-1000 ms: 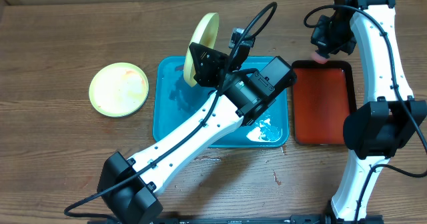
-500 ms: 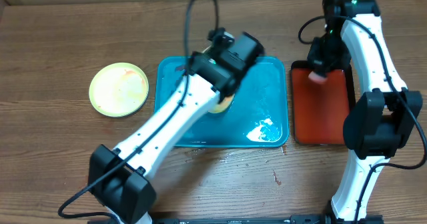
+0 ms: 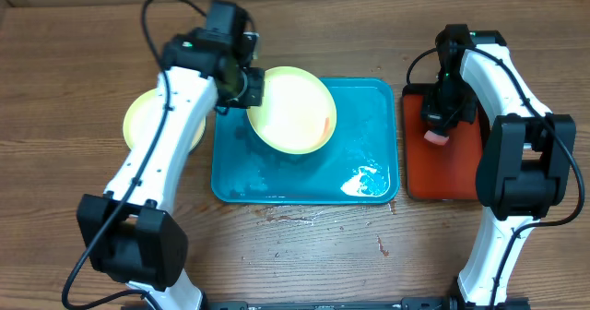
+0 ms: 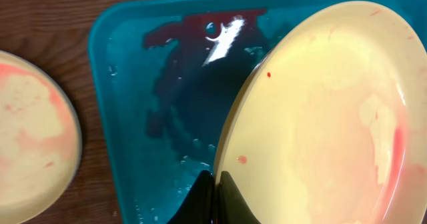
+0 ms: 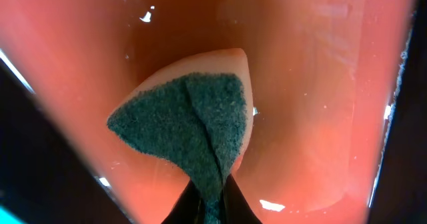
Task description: Clean dirty plates on tray and stack at the side
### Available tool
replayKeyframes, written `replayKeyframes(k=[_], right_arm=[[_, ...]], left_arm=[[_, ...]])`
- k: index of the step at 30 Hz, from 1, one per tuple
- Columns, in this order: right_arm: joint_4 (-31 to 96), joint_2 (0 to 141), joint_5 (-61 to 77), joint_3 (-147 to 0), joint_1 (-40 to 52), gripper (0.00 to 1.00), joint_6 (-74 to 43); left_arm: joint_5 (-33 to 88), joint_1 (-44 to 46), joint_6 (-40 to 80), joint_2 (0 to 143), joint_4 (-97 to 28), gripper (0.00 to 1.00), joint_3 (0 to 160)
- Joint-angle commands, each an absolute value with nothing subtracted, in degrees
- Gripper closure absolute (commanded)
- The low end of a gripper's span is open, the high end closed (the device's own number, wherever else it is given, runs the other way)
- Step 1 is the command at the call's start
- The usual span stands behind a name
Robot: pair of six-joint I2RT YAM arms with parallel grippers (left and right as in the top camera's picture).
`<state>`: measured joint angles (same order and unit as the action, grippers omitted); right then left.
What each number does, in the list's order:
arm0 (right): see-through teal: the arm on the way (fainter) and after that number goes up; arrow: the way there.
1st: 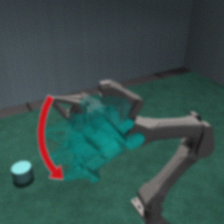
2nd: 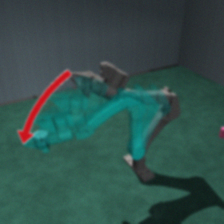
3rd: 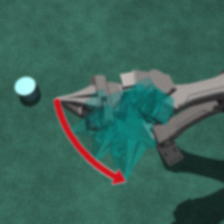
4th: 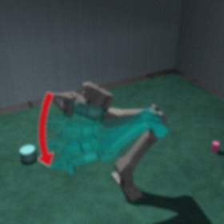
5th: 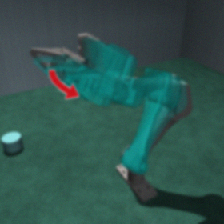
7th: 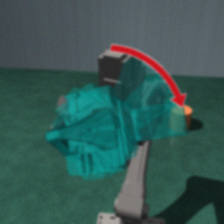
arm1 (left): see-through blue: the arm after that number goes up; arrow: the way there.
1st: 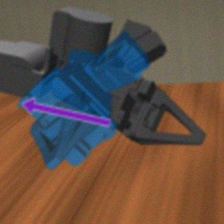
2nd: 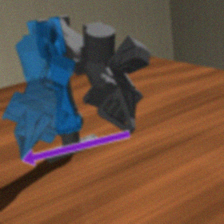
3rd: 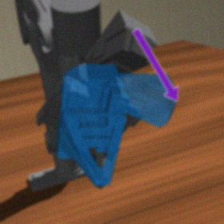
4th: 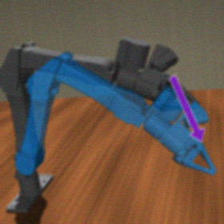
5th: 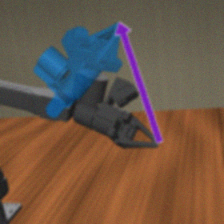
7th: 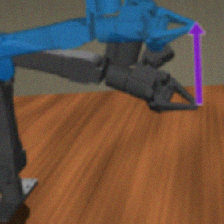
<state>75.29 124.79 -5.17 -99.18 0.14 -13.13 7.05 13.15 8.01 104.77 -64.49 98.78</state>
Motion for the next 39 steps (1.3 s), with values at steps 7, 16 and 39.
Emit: replayKeyframes(k=[7,16,39], right_arm=[[75.07,124.29,-8.97,-98.56,-0.25,0.84,-6.31],[78.83,124.27,-7.20,-100.71,-0.23,0.43,-5.93],[84.77,121.21,1.28,-118.52,2.98,0.00,-5.72]], left_arm=[[29.06,1.23,4.21,103.35,-64.93,0.96,100.57],[28.99,-5.23,2.72,103.35,-66.19,0.96,100.57],[7.27,-28.97,13.06,103.39,-57.41,0.96,89.97]])
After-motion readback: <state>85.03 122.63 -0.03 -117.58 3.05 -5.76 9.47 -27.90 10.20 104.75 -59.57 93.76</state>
